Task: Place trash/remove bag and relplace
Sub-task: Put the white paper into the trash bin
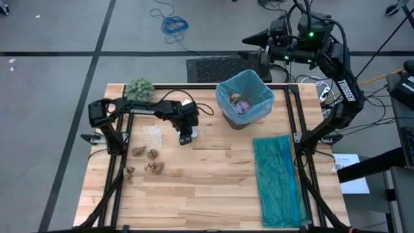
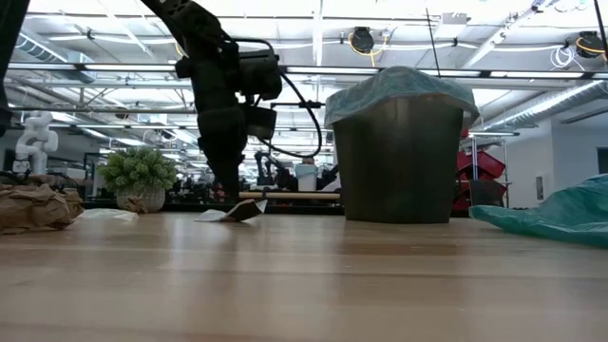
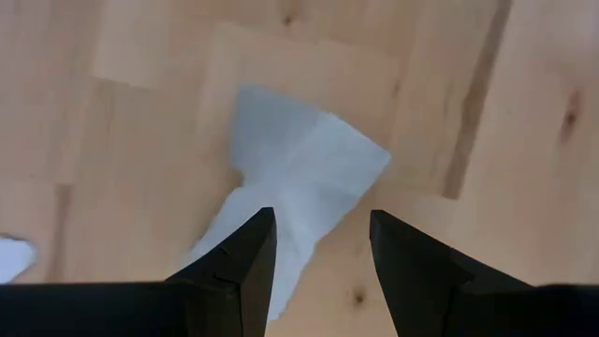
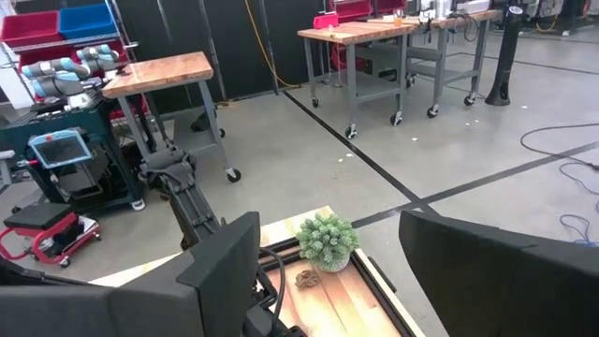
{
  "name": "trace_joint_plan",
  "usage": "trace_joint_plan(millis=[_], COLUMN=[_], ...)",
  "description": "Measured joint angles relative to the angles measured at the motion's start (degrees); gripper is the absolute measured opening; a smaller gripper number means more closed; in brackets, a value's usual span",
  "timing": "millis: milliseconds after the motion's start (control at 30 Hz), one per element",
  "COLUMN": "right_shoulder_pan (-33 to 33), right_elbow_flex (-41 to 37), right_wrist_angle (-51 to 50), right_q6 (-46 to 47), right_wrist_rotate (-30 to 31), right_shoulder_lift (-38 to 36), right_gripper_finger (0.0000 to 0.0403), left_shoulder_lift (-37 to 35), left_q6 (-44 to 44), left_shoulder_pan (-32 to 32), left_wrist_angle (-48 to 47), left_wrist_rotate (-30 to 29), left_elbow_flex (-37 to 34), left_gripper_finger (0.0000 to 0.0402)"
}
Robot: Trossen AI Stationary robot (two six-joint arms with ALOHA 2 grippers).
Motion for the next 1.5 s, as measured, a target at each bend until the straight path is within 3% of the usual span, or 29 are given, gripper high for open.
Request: trace_joint_plan(millis=[333, 633, 767, 933, 1100, 1500], right_shoulder_pan=[0.0, 0.0, 0.0, 0.0, -0.1, -0.1], right_elbow_flex=[0.0, 0.0, 0.0, 0.0, 0.0, 0.0], right_wrist_angle=[0.3, 0.3, -0.2, -8.8, -19.1, -36.2], right_q6=[0.0, 0.0, -1.5, -3.5, -3.8, -0.9], right_wrist_rotate=[0.1, 0.3, 0.3, 6.2, 7.5, 9.4], right_shoulder_lift=[0.0, 0.0, 0.0, 1.1, 4.1, 14.3], right_gripper_finger=[0.0251, 0.0251, 0.0242, 0.0157, 0.0018, 0.0001], left_shoulder_lift=[0.9, 7.7, 8.0, 6.4, 2.6, -18.0], left_q6=[0.1, 0.1, -1.7, -4.5, -5.9, -13.1], left_shoulder_pan=[-3.1, -3.3, -3.3, -2.9, -2.7, -2.0], left_wrist_angle=[8.3, 7.0, 7.0, 6.1, 4.5, 0.2], left_wrist_rotate=[-2.1, -2.9, -3.7, -4.3, -4.6, -5.0], left_elbow_flex=[0.1, 0.2, 0.4, 0.7, 0.8, 1.8], left_gripper_finger=[0.0168, 0.0168, 0.0137, 0.0025, 0.0003, 0.0001])
